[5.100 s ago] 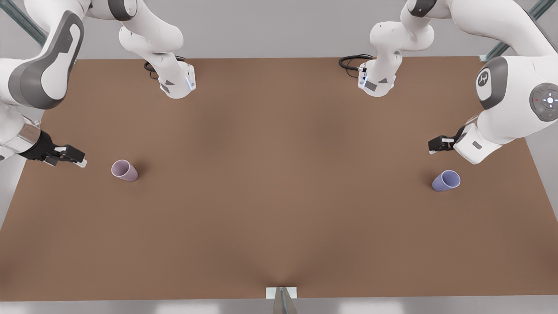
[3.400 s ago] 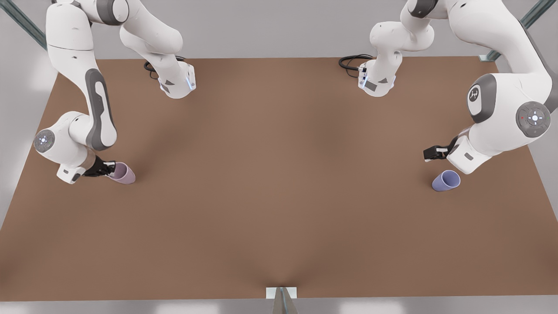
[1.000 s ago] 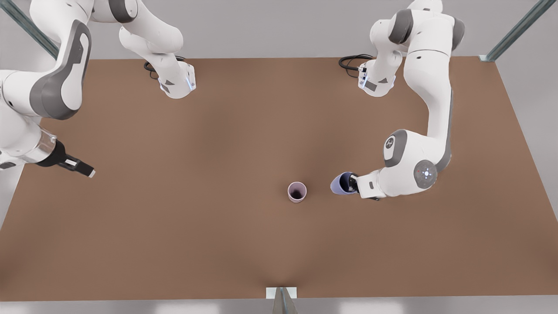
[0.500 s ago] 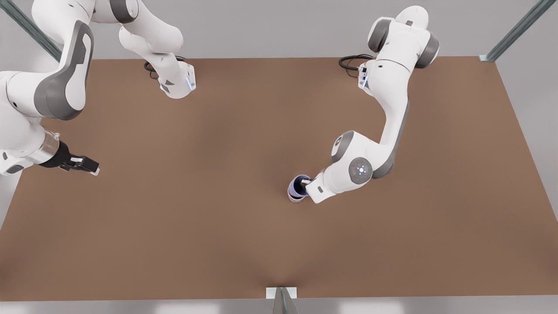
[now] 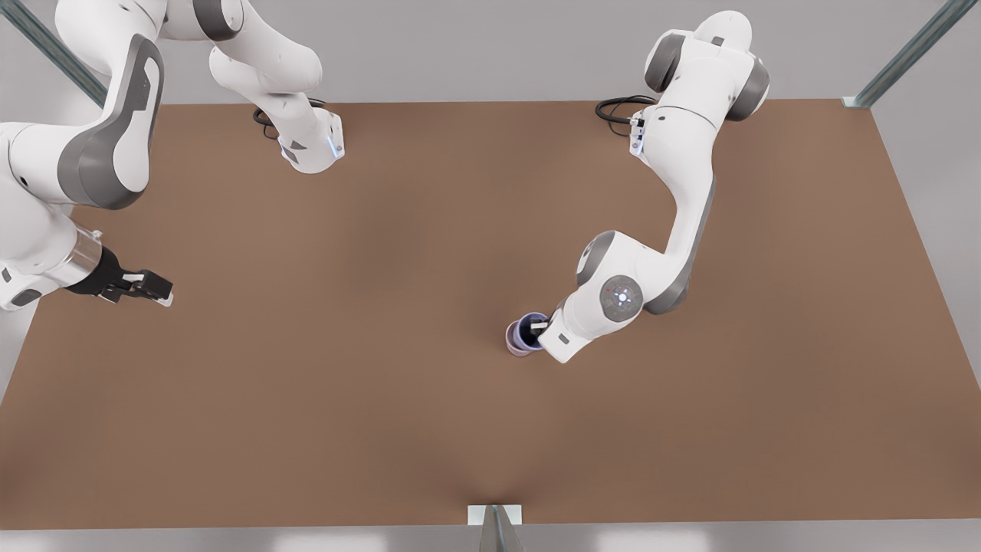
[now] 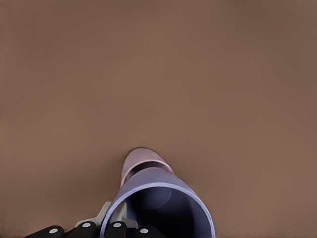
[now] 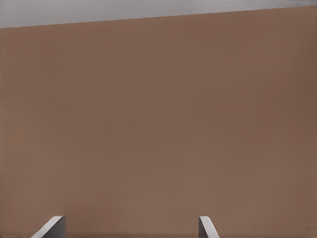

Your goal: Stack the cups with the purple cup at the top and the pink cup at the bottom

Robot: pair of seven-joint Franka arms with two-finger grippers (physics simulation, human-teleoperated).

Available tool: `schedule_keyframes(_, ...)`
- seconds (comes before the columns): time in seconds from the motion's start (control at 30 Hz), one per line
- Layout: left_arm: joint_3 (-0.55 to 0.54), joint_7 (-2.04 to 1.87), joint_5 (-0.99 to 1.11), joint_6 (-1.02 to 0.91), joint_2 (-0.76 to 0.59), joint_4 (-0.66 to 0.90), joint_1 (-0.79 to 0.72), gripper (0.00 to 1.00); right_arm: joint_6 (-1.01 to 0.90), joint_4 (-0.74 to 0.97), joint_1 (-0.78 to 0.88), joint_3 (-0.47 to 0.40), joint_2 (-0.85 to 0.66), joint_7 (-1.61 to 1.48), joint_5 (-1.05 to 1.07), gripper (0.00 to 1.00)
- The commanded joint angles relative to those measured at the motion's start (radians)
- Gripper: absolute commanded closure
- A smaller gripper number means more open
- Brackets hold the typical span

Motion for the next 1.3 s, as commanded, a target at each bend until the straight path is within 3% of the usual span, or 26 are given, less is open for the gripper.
schedule_keyframes(0.0, 0.000, -0.185, 0.019, -0.025, 0.001, 0.000, 0.000, 0.79, 0.000, 0.001, 0.000, 0.000, -0.001, -0.064, 0.001, 0.00)
schedule_keyframes(0.87, 0.001, -0.185, 0.017, -0.008, 0.046, 0.000, -0.023, 0.79, 0.001, 0.008, -0.003, 0.000, 0.000, -0.062, -0.001, 0.00)
schedule_keyframes(1.0, 0.001, -0.184, 0.017, -0.007, 0.046, 0.000, -0.023, 0.65, 0.001, 0.008, -0.003, 0.000, 0.000, -0.062, -0.001, 0.00)
schedule_keyframes(1.23, 0.001, -0.182, 0.017, -0.005, 0.046, 0.002, -0.023, 0.63, 0.006, 0.008, -0.003, 0.000, 0.000, -0.062, -0.001, 0.00)
schedule_keyframes(1.27, 0.001, -0.182, 0.017, -0.005, 0.046, 0.002, -0.023, 0.53, 0.006, 0.008, -0.003, 0.000, 0.000, -0.062, -0.001, 0.00)
